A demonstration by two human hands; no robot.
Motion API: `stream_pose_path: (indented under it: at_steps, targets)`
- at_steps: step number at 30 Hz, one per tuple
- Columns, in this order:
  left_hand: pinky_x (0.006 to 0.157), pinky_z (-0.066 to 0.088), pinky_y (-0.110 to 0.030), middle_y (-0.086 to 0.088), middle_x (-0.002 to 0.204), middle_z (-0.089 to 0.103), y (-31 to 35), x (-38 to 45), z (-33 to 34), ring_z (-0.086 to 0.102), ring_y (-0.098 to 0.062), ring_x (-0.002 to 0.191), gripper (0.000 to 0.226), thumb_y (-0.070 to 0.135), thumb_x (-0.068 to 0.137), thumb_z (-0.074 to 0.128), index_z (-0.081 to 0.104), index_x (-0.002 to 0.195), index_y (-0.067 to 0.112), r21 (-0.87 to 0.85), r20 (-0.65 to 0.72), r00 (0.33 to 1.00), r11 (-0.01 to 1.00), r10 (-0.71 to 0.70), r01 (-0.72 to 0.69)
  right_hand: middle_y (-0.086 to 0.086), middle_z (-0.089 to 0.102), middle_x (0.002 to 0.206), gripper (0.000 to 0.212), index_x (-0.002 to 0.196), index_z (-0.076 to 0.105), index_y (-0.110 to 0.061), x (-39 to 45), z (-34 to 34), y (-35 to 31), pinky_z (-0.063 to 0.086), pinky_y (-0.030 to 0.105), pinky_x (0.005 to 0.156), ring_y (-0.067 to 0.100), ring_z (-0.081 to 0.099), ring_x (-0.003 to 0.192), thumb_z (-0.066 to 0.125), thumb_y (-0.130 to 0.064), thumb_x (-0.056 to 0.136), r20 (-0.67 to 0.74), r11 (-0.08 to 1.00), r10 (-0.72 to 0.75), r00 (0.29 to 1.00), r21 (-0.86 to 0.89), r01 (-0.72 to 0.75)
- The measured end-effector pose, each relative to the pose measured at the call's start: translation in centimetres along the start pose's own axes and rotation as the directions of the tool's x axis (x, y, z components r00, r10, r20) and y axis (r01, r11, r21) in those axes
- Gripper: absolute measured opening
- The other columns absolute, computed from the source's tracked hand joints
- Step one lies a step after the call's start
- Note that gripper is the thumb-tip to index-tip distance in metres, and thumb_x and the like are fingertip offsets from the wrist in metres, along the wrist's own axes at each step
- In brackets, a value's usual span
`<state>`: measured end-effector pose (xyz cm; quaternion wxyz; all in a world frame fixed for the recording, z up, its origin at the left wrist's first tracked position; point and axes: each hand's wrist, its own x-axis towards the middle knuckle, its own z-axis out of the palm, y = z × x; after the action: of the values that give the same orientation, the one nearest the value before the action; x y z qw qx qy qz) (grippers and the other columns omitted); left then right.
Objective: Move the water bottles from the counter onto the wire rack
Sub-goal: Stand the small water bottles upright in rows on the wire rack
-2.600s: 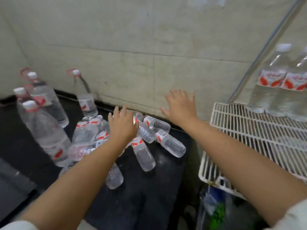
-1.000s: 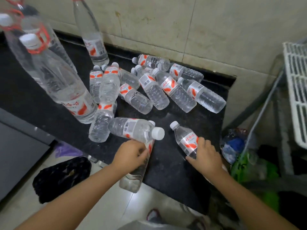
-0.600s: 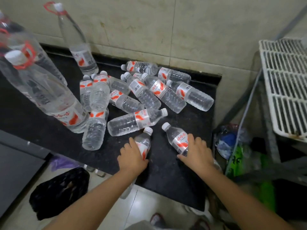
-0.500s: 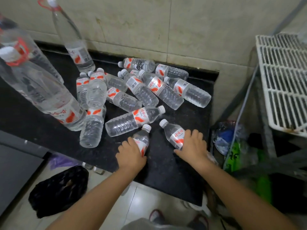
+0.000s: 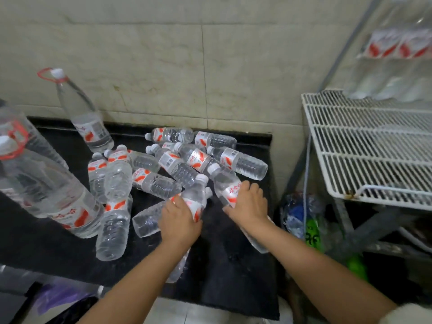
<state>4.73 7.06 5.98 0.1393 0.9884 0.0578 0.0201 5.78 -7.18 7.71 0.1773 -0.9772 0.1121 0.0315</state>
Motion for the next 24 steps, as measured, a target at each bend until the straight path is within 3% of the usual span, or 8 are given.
stream_pose_path:
  at_steps: [5, 11, 17, 24]
  targets:
    - [0.086, 0.040, -0.048, -0.030, 0.118, 0.044, 6.0, 4.0, -6.5, 0.043, -0.043, 0.109, 0.057, 0.032, 0.086, 0.056, 0.037, 0.119, -0.010, -0.145, -0.222, 0.970, 0.981, 0.098, -0.132, 0.016, 0.040, 0.129, 0.074, 0.124, 0.033, -0.002, 2.0, -10.0, -1.4, 0.037, 0.037, 0.096, 0.032, 0.040, 0.120, 0.069, -0.044, 0.075, -0.320, 0.970, -0.004, 0.947, 0.228, 0.082]
    - [0.088, 0.033, -0.046, -0.032, 0.117, 0.047, 16.5, 5.7, -11.9, 0.042, -0.042, 0.110, 0.056, 0.031, 0.084, 0.058, 0.038, 0.116, -0.011, -0.229, -0.401, 0.887, 0.913, 0.228, -0.338, 0.019, 0.040, 0.133, 0.076, 0.125, 0.031, -0.001, 2.8, -22.1, 2.0, 0.037, 0.037, 0.096, 0.033, 0.040, 0.123, 0.069, -0.042, 0.075, -0.605, 0.955, 0.100, 0.790, 0.281, 0.095]
    - [0.090, 0.033, -0.044, -0.027, 0.120, 0.045, 28.3, 4.0, -12.6, 0.040, -0.039, 0.114, 0.059, 0.031, 0.082, 0.062, 0.037, 0.119, -0.008, -0.303, -0.459, 0.835, 0.830, 0.304, -0.468, 0.019, 0.040, 0.133, 0.074, 0.124, 0.032, 0.000, 2.8, -28.8, 11.6, 0.038, 0.037, 0.094, 0.032, 0.039, 0.123, 0.068, -0.042, 0.076, -0.697, 0.959, 0.216, 0.684, 0.285, -0.013]
    - [0.090, 0.035, -0.043, -0.026, 0.117, 0.047, 40.8, 2.2, -9.0, 0.042, -0.038, 0.110, 0.060, 0.030, 0.078, 0.066, 0.040, 0.118, -0.007, -0.371, -0.447, 0.825, 0.768, 0.344, -0.522, 0.016, 0.039, 0.134, 0.080, 0.130, 0.028, 0.000, 4.1, -31.7, 24.8, 0.036, 0.034, 0.099, 0.030, 0.039, 0.124, 0.070, -0.042, 0.076, -0.664, 0.946, 0.253, 0.704, 0.323, -0.036]
